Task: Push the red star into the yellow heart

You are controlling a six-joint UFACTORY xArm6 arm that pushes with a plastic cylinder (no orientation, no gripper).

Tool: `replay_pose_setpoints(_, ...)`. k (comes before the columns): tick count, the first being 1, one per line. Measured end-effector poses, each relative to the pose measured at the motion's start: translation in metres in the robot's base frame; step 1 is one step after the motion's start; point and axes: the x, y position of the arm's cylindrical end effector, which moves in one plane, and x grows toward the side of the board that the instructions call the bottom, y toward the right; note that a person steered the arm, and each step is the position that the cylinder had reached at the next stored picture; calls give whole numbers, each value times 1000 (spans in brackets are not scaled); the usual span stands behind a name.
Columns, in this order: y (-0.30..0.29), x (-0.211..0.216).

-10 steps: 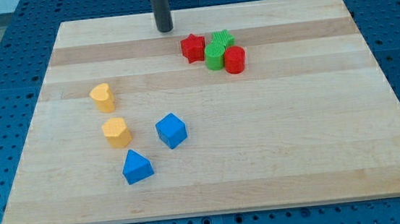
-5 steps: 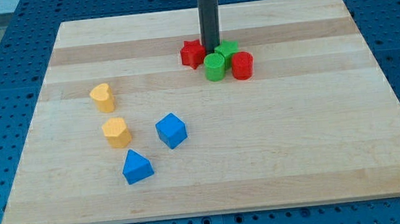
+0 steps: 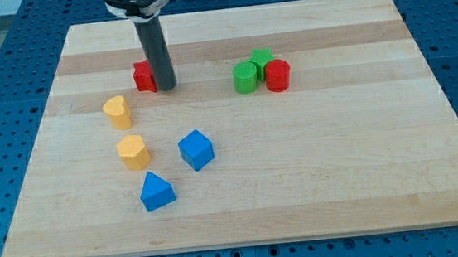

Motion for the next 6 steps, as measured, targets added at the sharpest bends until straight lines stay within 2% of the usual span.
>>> replay_pose_setpoints(1,39,-34)
replay_pose_setpoints(3,-11,-49)
replay_pose_setpoints(4,-51,-27)
replay_pose_setpoints(5,-83,15)
replay_pose_setpoints(6,-93,36)
